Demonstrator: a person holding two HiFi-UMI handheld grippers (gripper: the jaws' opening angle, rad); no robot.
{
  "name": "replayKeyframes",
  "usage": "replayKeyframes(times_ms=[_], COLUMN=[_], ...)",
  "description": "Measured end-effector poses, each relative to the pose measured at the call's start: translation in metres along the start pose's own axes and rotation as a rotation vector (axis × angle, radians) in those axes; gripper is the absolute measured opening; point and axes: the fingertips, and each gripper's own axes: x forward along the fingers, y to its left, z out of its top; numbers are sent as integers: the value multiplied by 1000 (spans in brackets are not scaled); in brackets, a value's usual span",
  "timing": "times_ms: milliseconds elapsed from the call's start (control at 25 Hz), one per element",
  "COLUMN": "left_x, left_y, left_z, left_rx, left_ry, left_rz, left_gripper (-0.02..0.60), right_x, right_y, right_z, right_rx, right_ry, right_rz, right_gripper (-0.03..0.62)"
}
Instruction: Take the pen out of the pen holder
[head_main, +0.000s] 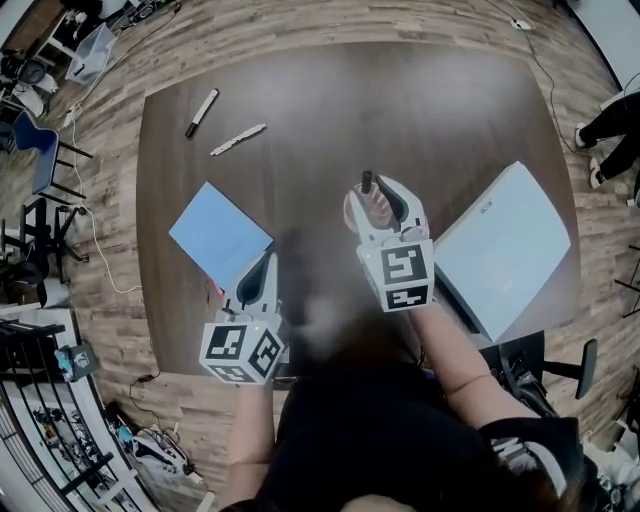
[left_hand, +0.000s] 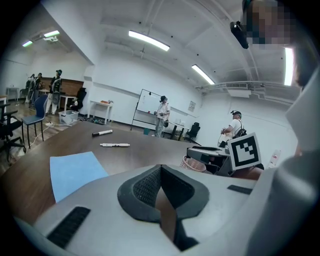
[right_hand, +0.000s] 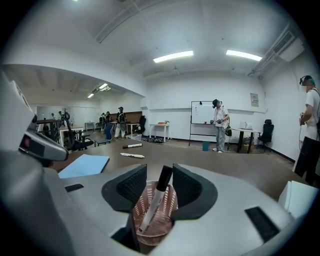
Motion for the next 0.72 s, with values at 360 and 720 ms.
replayKeyframes(times_ms=[360,720], left_x=[0,-7], left_y=[5,16], left_z=[0,-2], left_rx=[5,2], left_ry=[1,17], left_rz=[-22,-92], left_gripper=[15,15], right_x=[6,10], right_y=[-6,0], right_z=[-9,-11], right_rx=[-5,-34], right_ry=[46,115], right_rz=[-28,-52], right_gripper=[161,156])
